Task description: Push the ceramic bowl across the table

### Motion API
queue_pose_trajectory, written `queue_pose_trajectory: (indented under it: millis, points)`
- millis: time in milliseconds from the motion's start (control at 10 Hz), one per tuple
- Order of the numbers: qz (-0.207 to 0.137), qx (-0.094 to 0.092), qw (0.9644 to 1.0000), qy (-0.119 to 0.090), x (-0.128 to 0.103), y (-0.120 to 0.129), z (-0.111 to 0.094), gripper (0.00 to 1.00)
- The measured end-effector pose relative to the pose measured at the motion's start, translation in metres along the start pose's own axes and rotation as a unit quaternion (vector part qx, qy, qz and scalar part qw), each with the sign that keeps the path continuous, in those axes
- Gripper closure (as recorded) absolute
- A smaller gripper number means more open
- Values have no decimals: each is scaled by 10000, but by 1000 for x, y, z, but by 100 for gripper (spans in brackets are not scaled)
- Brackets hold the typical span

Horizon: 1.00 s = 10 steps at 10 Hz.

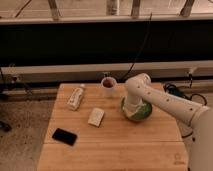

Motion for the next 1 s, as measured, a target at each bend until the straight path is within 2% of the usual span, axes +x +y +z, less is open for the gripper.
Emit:
queue_pose_trajectory:
  millis: [200,700,1000]
  points:
    - [-136,12,9999,1,-10,-1,0,100]
    - [-291,-14,9996,-8,-8,-11,-2,100]
    - [-483,-51,9988,4,-20,-4,-2,100]
